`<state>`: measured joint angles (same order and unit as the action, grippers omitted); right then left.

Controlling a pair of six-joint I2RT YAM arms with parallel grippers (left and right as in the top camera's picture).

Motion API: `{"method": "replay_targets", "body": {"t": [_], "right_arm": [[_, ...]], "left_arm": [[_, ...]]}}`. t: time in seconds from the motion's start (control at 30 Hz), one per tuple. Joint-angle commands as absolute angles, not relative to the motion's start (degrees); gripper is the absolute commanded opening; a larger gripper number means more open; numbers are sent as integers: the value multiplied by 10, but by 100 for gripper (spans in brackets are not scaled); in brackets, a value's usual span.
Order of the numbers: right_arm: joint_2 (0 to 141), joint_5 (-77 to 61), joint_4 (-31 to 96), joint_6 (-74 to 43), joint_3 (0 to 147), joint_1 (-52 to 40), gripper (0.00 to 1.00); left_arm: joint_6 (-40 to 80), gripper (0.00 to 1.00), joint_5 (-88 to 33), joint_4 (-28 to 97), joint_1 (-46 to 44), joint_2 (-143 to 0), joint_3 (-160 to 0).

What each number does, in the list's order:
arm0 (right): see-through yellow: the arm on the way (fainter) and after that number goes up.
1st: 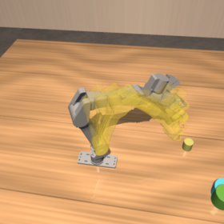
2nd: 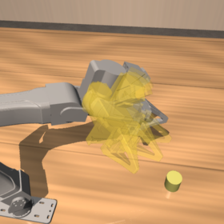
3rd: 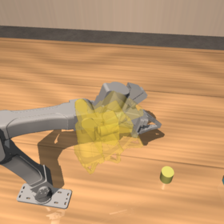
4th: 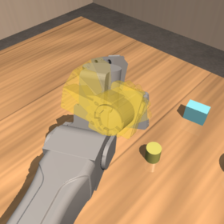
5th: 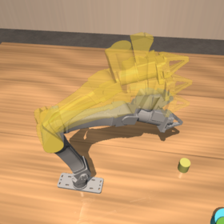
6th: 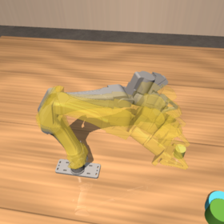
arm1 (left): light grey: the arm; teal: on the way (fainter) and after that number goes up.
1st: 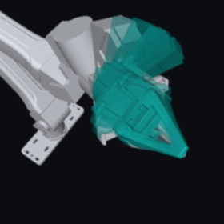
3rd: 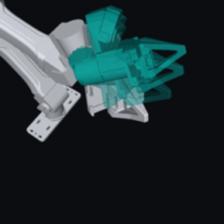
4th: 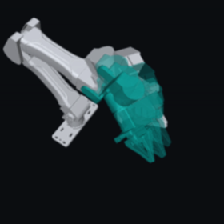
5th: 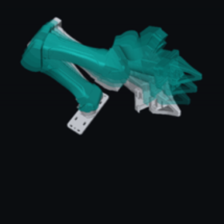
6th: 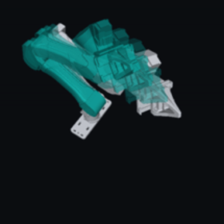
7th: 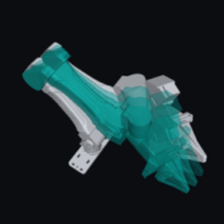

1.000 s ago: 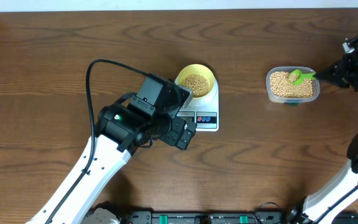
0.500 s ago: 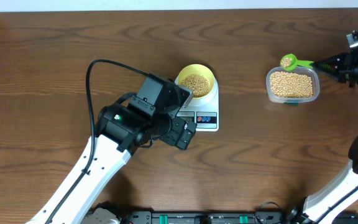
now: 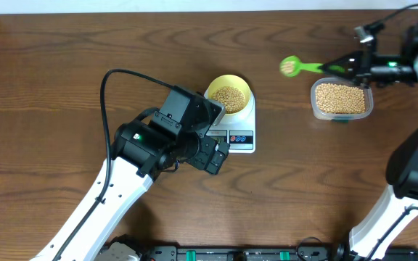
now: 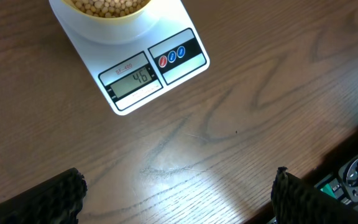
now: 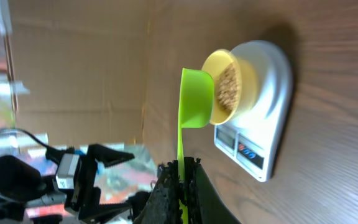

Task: Scoop item into bowl and weigh 50g on scale
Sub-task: 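Lift and carry the filled scoop with the right gripper over the yellow bowl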

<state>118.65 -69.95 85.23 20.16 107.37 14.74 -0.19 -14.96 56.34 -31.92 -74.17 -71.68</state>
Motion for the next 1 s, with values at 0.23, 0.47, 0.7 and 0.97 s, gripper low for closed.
{"method": "replay_targets", "body": {"t": [0.23, 0.47, 0.7, 0.97], "right_arm": [[1190, -726, 822, 192, 1072, 36, 1], [1190, -709, 754, 138, 1072, -10, 1], [1190, -639, 717, 127, 1072, -47, 1], [1190, -587, 681, 129, 1072, -79, 1]], "left_arm": [[-1, 98, -154, 563, -317, -741, -716], [-1, 98, -154, 563, -317, -741, -716], [-1, 98, -154, 563, -317, -741, -716], [-1, 98, -154, 563, -317, -741, -716]]}}
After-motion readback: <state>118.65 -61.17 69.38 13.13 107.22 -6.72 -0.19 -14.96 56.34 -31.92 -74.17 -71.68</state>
